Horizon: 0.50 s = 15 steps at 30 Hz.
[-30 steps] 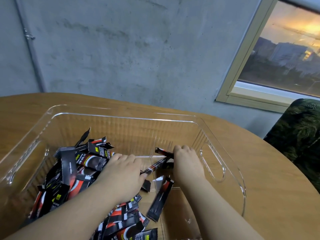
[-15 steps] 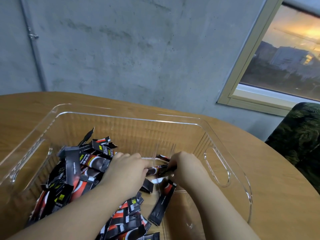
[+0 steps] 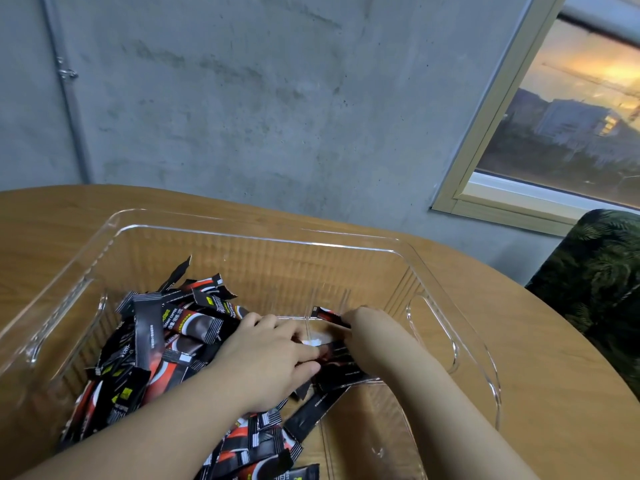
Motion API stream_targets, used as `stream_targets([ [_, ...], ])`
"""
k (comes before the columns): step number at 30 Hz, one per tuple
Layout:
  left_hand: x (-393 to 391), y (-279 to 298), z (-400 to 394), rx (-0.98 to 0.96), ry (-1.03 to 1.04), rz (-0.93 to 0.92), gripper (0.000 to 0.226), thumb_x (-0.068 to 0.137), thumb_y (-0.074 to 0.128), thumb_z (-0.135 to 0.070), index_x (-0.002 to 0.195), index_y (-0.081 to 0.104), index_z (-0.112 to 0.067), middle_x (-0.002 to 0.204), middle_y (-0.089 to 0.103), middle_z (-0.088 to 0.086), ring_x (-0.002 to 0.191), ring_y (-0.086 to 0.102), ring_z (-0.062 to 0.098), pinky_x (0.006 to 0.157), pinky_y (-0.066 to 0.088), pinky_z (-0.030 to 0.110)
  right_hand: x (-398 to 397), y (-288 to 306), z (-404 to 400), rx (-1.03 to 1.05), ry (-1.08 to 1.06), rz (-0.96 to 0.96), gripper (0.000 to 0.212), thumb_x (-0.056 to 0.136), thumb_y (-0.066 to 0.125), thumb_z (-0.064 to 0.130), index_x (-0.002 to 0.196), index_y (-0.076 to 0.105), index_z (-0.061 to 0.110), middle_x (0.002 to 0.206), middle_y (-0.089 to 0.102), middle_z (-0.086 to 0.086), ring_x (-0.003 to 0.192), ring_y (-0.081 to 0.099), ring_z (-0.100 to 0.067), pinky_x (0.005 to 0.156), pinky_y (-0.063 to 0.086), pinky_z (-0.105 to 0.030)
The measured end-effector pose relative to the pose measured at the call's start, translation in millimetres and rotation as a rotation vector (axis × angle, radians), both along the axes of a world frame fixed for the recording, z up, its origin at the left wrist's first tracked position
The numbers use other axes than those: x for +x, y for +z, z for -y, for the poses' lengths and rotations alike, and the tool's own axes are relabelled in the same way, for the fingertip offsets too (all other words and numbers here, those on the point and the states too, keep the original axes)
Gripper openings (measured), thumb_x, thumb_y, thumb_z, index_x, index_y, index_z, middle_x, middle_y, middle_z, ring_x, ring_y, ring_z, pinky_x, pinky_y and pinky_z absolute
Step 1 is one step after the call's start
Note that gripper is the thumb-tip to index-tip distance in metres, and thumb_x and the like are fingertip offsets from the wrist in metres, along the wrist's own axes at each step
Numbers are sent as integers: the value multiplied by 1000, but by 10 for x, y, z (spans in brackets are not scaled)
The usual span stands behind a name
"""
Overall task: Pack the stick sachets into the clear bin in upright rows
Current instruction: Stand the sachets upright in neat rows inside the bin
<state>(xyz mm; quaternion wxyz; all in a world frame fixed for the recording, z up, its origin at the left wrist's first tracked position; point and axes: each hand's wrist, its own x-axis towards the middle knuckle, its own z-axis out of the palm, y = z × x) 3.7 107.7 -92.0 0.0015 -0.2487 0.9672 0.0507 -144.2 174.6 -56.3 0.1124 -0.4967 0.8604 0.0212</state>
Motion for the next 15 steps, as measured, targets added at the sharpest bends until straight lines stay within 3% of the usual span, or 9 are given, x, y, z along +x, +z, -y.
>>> stream_targets([
  [2, 0, -2, -3, -5, 10, -8, 41, 100, 19, -53, 135, 39, -48, 141, 36, -13, 129, 32, 17, 107, 21, 37, 8, 2, 0, 29, 24, 5, 29, 92, 50, 11, 119, 59, 8, 123, 53, -10, 110, 55, -26, 87, 44, -31],
  [6, -11, -25, 3, -21, 51, -50, 46, 100, 26, -52, 145, 25, -46, 142, 36, -12, 130, 33, 16, 108, 21, 36, 13, -65, -115, 30, 74, -5, 20, 90, 47, 16, 100, 63, 10, 97, 61, -9, 81, 50, -24, 64, 36, -26],
  [8, -21, -29, 8, -18, 60, -71, 46, 99, 31, -51, 144, 26, -45, 141, 37, -12, 129, 35, 16, 108, 21, 36, 15, -91, -142, 32, 63, 16, 17, 90, 46, 18, 95, 62, 13, 91, 59, -6, 78, 48, -22, 56, 34, -26],
  [12, -28, -10, 8, -17, 117, -104, 37, 97, 37, -49, 130, 41, -33, 127, 45, -10, 119, 43, 16, 104, 27, 34, 20, -123, -160, 44, 110, 28, 24, 92, 47, 24, 102, 63, 10, 109, 64, -7, 89, 55, -24, 68, 36, -26],
  [15, -32, -33, 5, -38, 121, -101, 29, 98, 35, -46, 118, 47, -30, 120, 48, -9, 114, 45, 16, 102, 30, 33, 56, -78, -201, 72, 153, 27, 26, 93, 48, 25, 105, 65, 9, 106, 65, -9, 90, 56, -25, 67, 35, -26],
])
